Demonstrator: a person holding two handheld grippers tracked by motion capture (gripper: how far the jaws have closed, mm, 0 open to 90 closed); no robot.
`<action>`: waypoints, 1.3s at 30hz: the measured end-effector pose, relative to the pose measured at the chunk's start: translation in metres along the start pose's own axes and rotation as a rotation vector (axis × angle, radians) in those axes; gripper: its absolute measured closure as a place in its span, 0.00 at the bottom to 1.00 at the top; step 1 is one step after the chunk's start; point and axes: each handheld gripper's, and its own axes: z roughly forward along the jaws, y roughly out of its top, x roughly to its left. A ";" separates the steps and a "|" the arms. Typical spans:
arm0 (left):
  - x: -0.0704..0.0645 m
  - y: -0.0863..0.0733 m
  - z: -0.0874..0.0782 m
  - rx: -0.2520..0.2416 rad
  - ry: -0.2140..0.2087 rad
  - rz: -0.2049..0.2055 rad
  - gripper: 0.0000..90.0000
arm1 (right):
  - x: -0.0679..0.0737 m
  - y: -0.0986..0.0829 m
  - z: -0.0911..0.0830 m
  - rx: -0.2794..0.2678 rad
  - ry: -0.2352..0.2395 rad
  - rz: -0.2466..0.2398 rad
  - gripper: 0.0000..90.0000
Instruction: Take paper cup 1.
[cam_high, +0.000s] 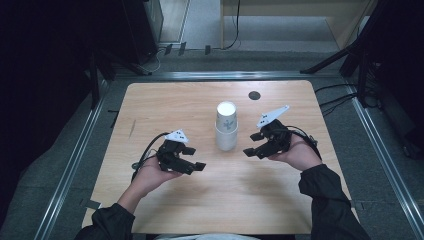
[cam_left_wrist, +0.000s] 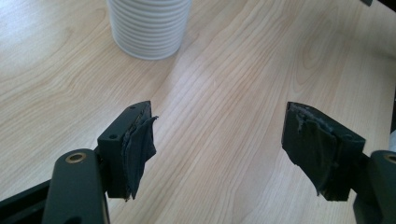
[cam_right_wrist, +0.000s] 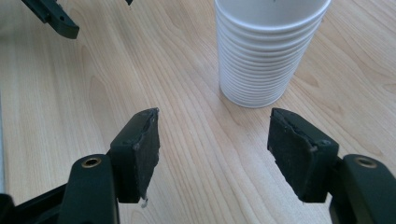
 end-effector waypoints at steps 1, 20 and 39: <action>0.000 -0.001 0.000 -0.001 0.003 -0.002 0.28 | -0.001 0.002 0.000 -0.001 0.001 -0.007 0.38; -0.010 -0.014 -0.008 0.002 0.004 -0.017 0.28 | -0.019 0.045 -0.002 0.063 -0.030 -0.042 0.36; -0.007 -0.015 -0.014 0.004 -0.015 -0.012 0.28 | -0.027 0.098 0.005 0.156 -0.036 -0.112 0.30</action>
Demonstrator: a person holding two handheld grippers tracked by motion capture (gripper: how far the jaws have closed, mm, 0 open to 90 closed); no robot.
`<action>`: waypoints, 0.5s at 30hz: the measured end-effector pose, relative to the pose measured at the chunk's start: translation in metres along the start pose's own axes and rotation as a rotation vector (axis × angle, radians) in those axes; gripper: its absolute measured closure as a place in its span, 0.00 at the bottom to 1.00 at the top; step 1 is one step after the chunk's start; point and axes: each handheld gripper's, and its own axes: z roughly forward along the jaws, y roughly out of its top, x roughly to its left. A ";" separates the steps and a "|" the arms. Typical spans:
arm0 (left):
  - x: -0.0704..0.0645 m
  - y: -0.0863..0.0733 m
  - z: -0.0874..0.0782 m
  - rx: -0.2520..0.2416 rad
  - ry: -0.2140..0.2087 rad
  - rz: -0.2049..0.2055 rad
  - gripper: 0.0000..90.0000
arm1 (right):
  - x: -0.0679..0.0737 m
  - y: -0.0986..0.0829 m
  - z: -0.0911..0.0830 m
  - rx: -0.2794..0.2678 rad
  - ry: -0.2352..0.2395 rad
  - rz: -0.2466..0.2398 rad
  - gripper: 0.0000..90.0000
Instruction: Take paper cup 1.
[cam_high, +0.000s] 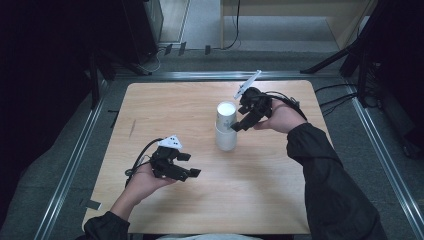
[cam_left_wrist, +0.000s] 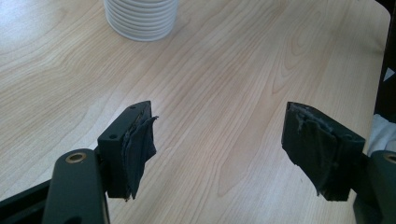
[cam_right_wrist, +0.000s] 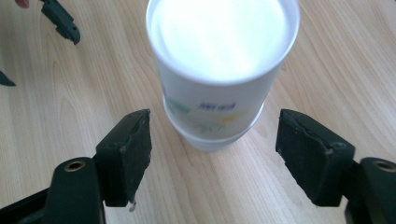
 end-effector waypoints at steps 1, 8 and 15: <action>0.000 0.000 0.000 0.004 0.002 0.004 0.28 | -0.002 0.006 0.000 0.005 0.004 0.003 0.28; 0.001 0.000 -0.001 0.001 -0.009 0.004 0.28 | 0.000 0.025 0.006 0.042 0.008 -0.005 0.25; 0.003 0.000 -0.003 -0.005 -0.011 0.009 0.27 | 0.005 0.038 0.009 0.058 -0.003 -0.014 0.28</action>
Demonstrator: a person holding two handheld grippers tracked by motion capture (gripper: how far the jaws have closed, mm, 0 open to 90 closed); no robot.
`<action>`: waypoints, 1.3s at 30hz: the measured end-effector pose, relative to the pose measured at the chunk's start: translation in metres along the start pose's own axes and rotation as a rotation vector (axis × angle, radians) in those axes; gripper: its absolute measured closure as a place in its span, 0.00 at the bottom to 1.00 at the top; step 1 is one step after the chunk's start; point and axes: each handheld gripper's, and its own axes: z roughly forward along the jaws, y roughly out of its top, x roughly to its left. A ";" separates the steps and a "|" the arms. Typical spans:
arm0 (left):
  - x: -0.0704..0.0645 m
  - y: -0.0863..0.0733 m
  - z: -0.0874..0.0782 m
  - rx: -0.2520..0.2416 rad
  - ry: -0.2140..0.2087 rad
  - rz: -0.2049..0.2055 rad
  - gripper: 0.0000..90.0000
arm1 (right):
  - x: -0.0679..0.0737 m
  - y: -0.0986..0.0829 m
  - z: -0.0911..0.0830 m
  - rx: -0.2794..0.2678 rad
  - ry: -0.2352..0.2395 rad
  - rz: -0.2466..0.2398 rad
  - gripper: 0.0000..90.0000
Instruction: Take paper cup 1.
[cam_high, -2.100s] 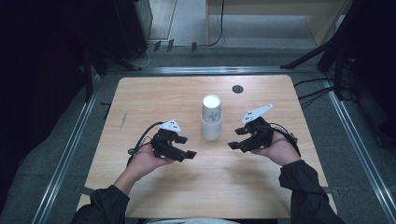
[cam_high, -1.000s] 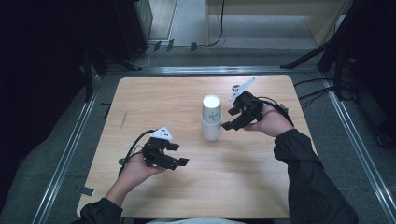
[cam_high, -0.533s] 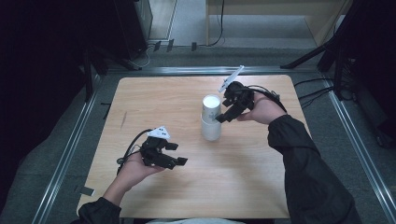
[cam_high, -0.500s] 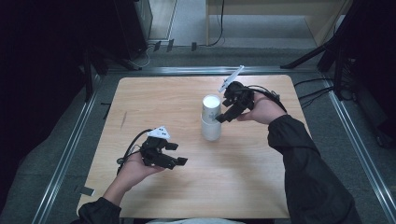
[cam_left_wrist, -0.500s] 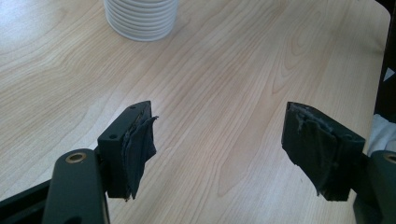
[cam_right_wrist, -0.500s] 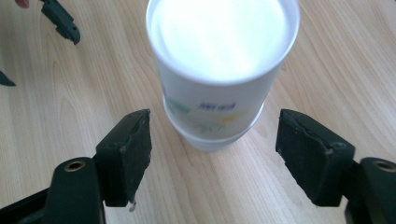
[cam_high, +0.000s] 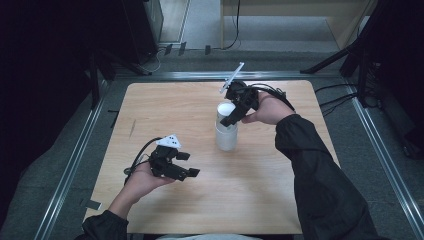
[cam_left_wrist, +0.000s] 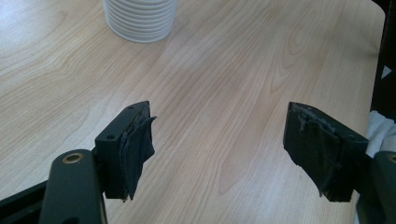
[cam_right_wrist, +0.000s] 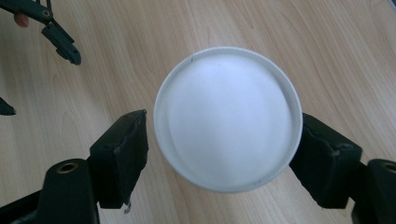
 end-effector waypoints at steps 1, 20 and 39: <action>0.000 0.000 0.000 -0.002 0.001 0.000 0.27 | 0.001 0.002 0.000 0.006 -0.002 0.001 0.28; 0.003 0.000 -0.007 -0.038 -0.004 -0.010 0.27 | 0.000 0.016 -0.011 0.049 -0.013 0.006 0.38; 0.006 0.005 -0.011 -0.082 -0.028 -0.016 0.21 | 0.004 0.024 -0.044 0.009 -0.027 0.041 0.38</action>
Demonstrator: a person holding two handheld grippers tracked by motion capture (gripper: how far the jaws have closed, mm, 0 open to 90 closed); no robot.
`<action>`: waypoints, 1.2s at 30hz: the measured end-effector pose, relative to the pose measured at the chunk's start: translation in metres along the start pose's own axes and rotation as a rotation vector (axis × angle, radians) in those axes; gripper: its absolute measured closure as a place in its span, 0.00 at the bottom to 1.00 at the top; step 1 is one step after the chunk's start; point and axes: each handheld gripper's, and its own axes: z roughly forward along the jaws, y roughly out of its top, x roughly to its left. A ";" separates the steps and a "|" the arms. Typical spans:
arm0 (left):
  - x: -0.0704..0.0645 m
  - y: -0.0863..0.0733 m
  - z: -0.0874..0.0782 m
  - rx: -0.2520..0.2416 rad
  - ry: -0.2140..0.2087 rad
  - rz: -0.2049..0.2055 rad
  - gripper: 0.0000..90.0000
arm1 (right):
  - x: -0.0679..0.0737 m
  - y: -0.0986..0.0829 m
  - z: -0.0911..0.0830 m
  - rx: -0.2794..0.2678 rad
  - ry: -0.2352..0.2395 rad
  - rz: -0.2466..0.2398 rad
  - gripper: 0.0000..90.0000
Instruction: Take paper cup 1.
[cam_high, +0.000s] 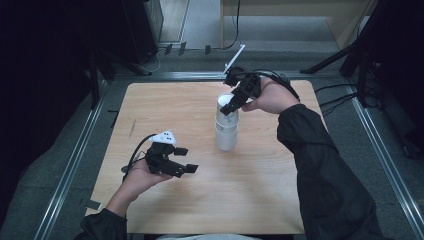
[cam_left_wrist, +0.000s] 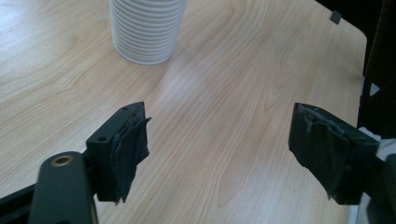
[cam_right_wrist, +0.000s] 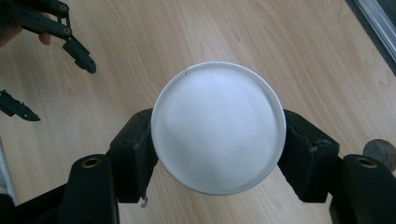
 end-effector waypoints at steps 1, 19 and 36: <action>0.000 0.001 0.000 -0.003 0.002 -0.003 0.16 | 0.001 0.000 -0.007 -0.018 0.000 0.001 0.38; 0.009 0.014 0.002 -0.061 -0.038 0.012 0.14 | 0.021 -0.021 -0.076 -0.095 0.005 -0.007 0.39; 0.014 0.026 0.016 -0.024 -0.111 0.047 0.16 | 0.049 -0.088 -0.046 -0.118 0.059 -0.060 0.39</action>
